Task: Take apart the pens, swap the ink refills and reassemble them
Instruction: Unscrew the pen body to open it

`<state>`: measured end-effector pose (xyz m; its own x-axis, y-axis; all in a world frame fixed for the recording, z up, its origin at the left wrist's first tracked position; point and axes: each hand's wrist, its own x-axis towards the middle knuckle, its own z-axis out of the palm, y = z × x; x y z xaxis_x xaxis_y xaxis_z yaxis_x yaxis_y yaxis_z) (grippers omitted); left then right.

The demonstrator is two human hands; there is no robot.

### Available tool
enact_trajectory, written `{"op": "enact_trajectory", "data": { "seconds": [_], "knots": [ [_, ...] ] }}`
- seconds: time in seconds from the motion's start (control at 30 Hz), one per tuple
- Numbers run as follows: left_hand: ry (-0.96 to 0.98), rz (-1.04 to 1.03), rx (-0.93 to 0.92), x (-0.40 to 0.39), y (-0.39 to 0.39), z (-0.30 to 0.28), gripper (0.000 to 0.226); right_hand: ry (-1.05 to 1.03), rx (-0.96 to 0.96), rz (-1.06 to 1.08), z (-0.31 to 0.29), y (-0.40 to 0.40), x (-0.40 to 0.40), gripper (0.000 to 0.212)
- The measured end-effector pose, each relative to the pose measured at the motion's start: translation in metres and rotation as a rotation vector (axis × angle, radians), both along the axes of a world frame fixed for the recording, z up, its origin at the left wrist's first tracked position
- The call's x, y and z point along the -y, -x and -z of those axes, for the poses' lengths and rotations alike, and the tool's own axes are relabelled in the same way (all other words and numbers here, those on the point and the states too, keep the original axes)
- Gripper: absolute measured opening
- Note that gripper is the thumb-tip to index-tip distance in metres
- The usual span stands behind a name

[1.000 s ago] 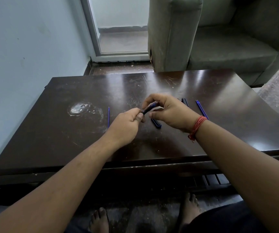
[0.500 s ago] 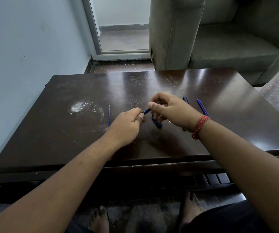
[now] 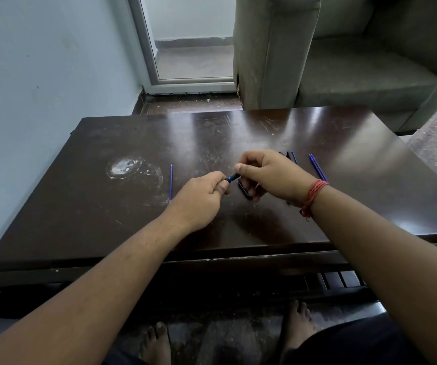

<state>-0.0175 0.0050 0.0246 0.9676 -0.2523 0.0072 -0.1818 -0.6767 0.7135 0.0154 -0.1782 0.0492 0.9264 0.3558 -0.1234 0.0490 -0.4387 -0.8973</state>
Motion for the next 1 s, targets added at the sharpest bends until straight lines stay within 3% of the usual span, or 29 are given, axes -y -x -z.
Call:
{"op": "enact_trajectory", "data": {
  "seconds": [0.2,0.27,0.4,0.5,0.67,1.0],
  "knots": [
    [-0.007,0.007,-0.002,0.000,0.000,0.000,0.024,-0.163,-0.048,0.010,0.000,0.000,0.001,0.019],
    [-0.016,0.007,0.003,-0.001,0.000,0.000,0.023,-0.103,-0.030,0.021,0.000,0.001,0.000,0.007],
    [-0.013,0.012,0.004,0.000,0.000,0.000,0.023,0.008,0.006,0.013,-0.001,0.002,-0.002,0.018],
    [-0.001,0.001,0.005,-0.001,0.000,0.000,0.024,-0.111,0.029,0.046,-0.002,-0.003,0.002,0.009],
    [-0.009,-0.052,0.022,-0.006,-0.003,0.001,0.024,-0.266,0.092,0.200,-0.003,-0.013,0.019,0.021],
    [0.115,-0.093,0.008,-0.008,-0.007,0.007,0.023,-0.075,0.195,0.316,0.005,-0.021,0.029,0.006]
  ]
}}
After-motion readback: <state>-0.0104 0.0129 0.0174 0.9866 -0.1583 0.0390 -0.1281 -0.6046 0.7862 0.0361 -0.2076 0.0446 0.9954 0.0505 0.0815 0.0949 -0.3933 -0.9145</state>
